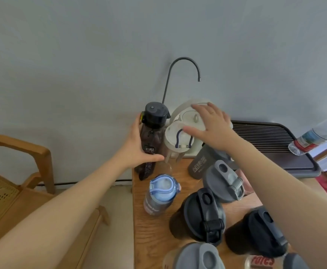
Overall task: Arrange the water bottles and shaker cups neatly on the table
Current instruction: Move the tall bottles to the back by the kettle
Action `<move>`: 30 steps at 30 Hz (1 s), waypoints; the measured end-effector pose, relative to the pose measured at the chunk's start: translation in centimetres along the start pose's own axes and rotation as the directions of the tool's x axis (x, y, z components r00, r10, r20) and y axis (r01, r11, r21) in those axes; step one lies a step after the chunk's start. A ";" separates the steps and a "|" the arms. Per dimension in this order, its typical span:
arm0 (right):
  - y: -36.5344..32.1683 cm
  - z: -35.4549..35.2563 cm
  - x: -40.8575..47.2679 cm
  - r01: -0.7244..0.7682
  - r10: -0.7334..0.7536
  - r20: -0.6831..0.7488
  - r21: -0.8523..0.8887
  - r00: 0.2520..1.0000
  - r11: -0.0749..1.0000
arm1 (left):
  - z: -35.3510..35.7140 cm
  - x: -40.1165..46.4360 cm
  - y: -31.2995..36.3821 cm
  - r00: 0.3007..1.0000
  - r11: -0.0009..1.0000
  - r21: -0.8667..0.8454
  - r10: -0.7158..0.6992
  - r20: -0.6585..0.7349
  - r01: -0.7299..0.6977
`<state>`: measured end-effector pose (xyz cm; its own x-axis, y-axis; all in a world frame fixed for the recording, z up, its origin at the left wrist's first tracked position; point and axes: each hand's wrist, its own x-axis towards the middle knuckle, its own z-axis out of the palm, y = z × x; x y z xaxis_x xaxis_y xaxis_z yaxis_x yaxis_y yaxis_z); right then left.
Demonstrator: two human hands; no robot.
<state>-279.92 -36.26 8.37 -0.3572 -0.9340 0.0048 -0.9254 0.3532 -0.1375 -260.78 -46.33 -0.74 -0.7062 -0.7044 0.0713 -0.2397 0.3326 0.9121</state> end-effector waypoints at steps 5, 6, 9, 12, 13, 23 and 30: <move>6.9 0.2 -1.9 -0.259 0.209 0.209 0.254 0.955 0.932 | 1.0 -1.8 1.0 0.986 0.998 0.055 0.001 -0.166 0.008; 7.3 0.7 -2.4 -0.236 0.146 0.262 0.357 0.954 0.904 | 1.0 -1.9 1.5 0.977 0.992 0.122 0.040 -0.211 -0.014; 7.4 2.0 -2.6 -0.155 0.070 0.216 0.405 0.974 0.901 | 1.2 -2.0 3.4 0.934 0.897 0.423 0.253 -0.254 -0.128; 6.6 2.5 -2.0 -0.131 0.097 0.109 0.359 0.989 0.924 | 1.4 -1.4 5.3 0.927 0.744 0.655 0.328 -0.184 -0.133; 6.4 2.5 -1.9 -0.140 0.122 0.080 0.307 0.989 0.941 | 1.5 -1.2 5.9 0.938 0.694 0.710 0.312 -0.151 -0.117; 8.0 1.6 -2.4 0.149 -0.165 0.080 0.178 0.983 0.973 | 1.6 -0.2 8.4 0.994 0.540 0.841 0.072 -0.086 0.034; 7.5 0.5 1.9 0.317 -0.308 0.254 0.004 0.917 0.948 | 5.6 1.9 11.2 0.981 0.389 0.902 0.118 0.153 -0.188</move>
<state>-287.45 -35.43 6.80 -0.0104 -0.9787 -0.2052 -0.9904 0.0384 -0.1328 -268.57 -40.45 7.36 -0.8233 -0.5557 0.1156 -0.5614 0.8272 -0.0223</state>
